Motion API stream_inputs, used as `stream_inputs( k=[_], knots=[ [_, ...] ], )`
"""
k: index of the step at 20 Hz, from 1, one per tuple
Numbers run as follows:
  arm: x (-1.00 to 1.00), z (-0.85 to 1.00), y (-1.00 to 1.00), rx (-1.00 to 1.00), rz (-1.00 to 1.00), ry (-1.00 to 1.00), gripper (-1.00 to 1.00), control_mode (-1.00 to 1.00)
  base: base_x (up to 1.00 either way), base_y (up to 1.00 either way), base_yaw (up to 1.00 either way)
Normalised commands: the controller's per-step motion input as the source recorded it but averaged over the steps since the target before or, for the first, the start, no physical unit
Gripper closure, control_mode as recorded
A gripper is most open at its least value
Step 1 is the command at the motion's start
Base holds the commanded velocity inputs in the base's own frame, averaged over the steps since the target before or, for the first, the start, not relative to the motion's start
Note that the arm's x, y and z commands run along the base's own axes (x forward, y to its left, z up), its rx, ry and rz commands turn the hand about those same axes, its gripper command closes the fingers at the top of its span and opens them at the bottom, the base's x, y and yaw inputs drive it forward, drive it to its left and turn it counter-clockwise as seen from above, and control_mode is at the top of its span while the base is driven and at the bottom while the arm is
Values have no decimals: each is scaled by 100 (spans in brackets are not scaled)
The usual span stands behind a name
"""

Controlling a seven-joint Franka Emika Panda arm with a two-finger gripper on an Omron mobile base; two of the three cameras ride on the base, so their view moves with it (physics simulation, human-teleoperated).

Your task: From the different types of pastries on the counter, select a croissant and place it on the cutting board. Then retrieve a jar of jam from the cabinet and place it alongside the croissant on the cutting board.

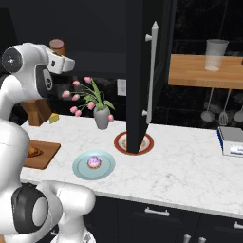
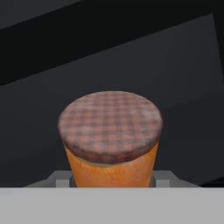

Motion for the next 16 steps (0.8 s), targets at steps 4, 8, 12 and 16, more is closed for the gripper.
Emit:
stream_inputs(
  k=[4,8,12,16],
  knots=[
    [-99,70,0,20,6,2,100,-100,0,0,0],
    [-100,33,0,16,0,11,100,-100,0,0,0],
    [-100,0,-3,16,0,31,100,-100,0,0,0],
    [-100,1,-1,11,1,13,100,-100,0,0,0]
  ],
)
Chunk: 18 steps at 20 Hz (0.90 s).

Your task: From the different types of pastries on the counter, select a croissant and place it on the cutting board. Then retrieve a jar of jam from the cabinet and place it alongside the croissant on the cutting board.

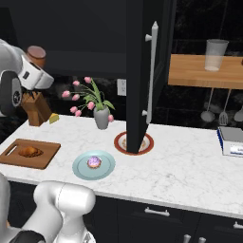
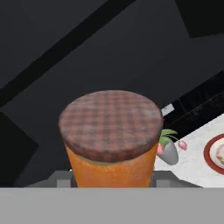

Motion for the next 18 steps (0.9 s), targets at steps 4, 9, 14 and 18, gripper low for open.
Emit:
stream_inputs(
  k=[4,9,14,18],
  knots=[
    [-100,0,0,3,2,3,100,-100,0,0,0],
    [-93,-3,0,0,7,2,100,-100,0,0,0],
    [-7,-67,0,-4,12,31,100,-100,0,0,0],
    [0,-100,4,-16,14,44,100,-100,0,0,0]
  ],
)
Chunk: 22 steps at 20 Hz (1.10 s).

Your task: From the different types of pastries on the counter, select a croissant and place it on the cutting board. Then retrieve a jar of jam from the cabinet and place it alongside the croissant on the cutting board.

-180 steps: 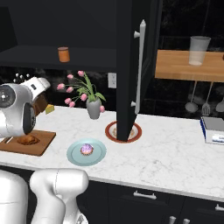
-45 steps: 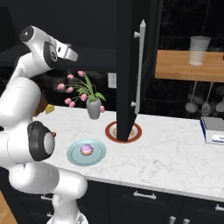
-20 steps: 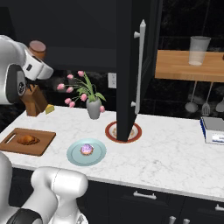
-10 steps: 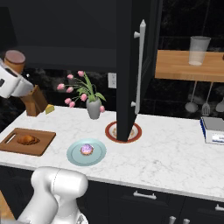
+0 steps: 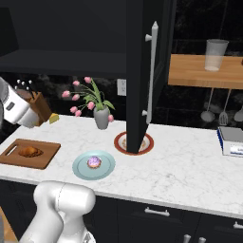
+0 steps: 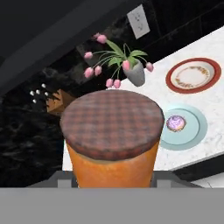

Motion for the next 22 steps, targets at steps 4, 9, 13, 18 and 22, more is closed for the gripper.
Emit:
stream_inputs(
  k=[4,9,13,18,22],
  knots=[
    [-26,-87,33,-22,14,22,100,-100,0,0,0],
    [-67,-85,60,-27,20,-1,100,-100,0,0,0],
    [-13,-49,39,-15,18,-3,100,-100,0,0,0],
    [45,-9,22,-1,13,8,100,-100,0,0,0],
    [65,-12,16,0,12,17,100,-100,0,0,0]
  ],
)
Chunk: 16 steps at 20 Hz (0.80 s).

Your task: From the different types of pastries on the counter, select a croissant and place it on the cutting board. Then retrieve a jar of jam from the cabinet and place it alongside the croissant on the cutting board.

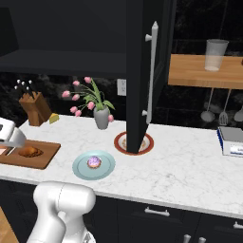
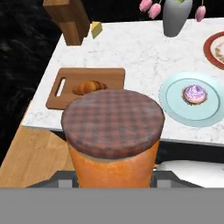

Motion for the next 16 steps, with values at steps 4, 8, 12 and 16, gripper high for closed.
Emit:
stream_inputs(
  k=[4,8,12,16],
  knots=[
    [24,-77,29,-7,13,5,100,-100,0,0,0],
    [0,-93,37,-15,14,-4,100,-100,0,0,0],
    [12,-25,9,-7,6,-15,100,-100,0,0,0],
    [60,0,0,0,0,-3,100,-100,0,0,0]
  ],
)
